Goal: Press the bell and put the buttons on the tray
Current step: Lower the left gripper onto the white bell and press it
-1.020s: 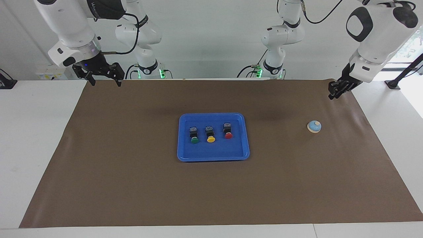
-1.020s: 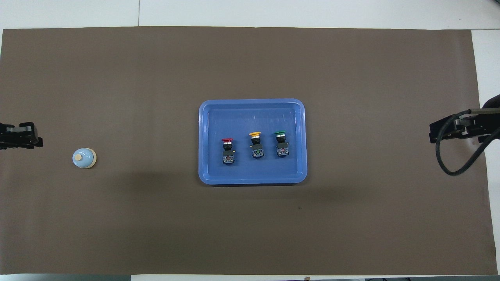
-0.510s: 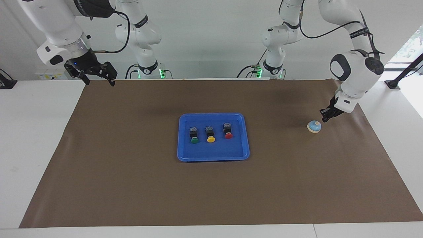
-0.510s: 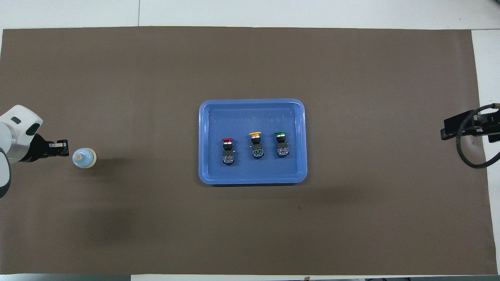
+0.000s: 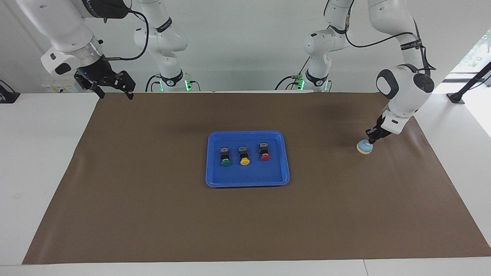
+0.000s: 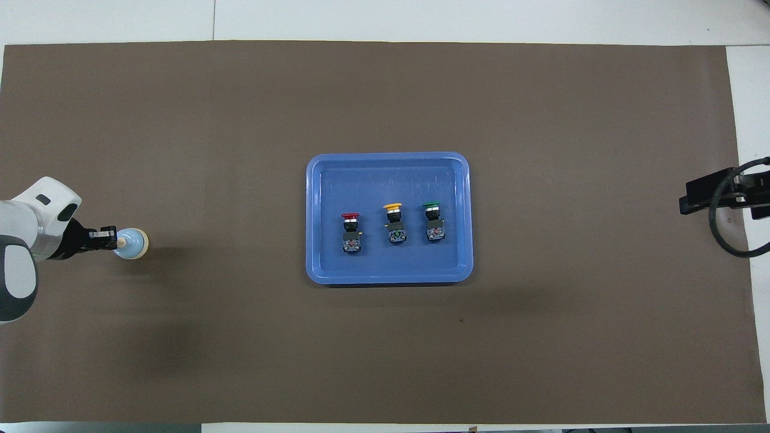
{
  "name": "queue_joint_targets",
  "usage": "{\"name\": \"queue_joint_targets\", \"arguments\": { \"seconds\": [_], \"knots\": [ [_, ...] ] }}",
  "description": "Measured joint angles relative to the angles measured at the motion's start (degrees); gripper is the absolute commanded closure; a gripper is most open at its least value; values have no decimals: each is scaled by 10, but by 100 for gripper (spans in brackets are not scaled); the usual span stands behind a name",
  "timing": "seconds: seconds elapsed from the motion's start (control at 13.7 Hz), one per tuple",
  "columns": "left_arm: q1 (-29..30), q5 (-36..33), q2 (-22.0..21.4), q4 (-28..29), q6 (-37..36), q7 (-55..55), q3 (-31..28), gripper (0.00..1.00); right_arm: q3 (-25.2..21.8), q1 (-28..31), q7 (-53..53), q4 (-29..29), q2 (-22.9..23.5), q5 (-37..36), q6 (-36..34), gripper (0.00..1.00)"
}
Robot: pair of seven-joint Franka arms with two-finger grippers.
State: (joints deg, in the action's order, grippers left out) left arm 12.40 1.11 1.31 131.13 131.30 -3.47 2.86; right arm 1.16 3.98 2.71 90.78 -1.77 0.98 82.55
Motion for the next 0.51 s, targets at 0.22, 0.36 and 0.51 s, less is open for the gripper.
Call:
{"name": "queue_joint_targets", "arguments": {
  "seconds": [0.22,0.36,0.51],
  "knots": [
    [0,0,0,0,0,0,1,100,0,0,0,0,0,-3,0,0],
    [0,0,0,0,-2,0,1,100,0,-1,0,0,0,-3,0,0],
    [-1,0,0,1,-2,0,3,100,0,-1,0,0,0,-5,0,0]
  ]
}}
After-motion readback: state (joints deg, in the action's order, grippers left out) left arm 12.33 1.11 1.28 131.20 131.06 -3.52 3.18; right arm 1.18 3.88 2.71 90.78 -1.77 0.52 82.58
